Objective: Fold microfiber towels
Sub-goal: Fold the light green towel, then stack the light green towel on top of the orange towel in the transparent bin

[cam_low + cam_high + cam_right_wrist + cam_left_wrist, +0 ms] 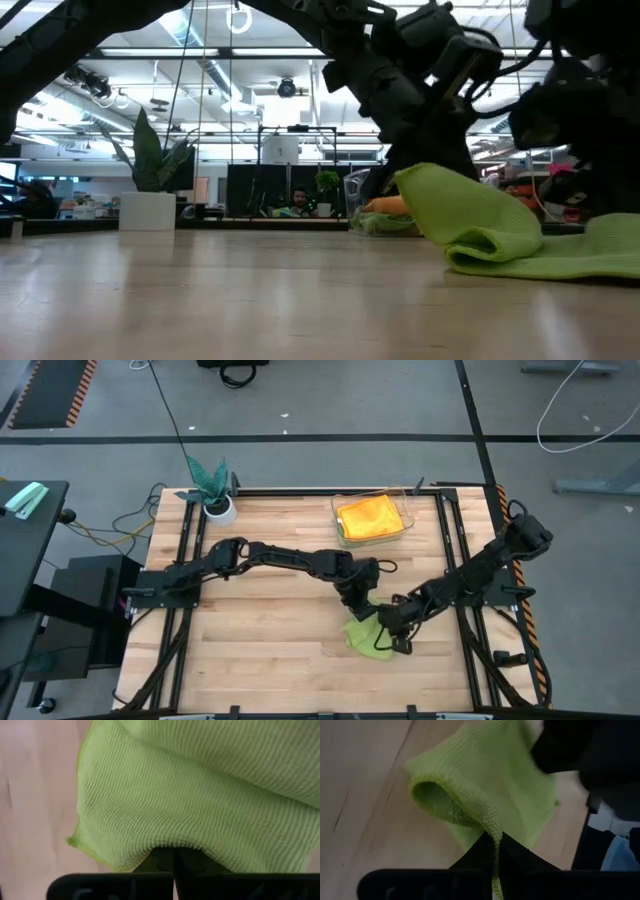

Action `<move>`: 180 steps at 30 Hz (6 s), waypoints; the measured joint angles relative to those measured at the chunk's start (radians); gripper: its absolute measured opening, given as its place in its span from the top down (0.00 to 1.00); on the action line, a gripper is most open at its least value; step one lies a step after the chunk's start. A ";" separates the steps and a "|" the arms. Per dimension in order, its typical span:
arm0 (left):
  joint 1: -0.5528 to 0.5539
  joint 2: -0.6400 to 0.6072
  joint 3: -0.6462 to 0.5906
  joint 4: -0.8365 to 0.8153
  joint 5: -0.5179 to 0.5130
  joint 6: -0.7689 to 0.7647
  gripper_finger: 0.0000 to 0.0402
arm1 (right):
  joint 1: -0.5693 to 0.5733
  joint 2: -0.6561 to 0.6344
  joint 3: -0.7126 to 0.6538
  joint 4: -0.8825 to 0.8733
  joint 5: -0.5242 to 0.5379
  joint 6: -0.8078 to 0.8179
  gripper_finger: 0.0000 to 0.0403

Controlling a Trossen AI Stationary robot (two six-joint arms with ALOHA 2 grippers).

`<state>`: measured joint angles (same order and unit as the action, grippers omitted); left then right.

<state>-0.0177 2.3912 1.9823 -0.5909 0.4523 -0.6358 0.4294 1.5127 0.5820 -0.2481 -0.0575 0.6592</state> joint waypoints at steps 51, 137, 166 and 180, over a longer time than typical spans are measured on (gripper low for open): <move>0.003 -0.067 0.001 -0.151 -0.165 0.043 0.95 | -0.055 -0.065 0.047 -0.164 0.061 0.121 0.86; -0.060 -0.003 0.001 0.094 0.029 -0.196 0.96 | 0.214 -0.280 -0.017 -0.381 0.209 0.563 1.00; 0.056 -0.014 0.000 -0.028 0.124 -0.147 0.90 | 0.333 -0.576 0.033 -0.400 0.319 0.640 0.97; 0.085 0.041 0.001 0.030 0.119 -0.249 0.71 | 0.418 -0.703 0.033 -0.310 0.457 0.589 0.97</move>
<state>0.0673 2.4323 1.9835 -0.5606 0.5717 -0.8849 0.8476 0.8101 0.6155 -0.5578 0.3996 1.2486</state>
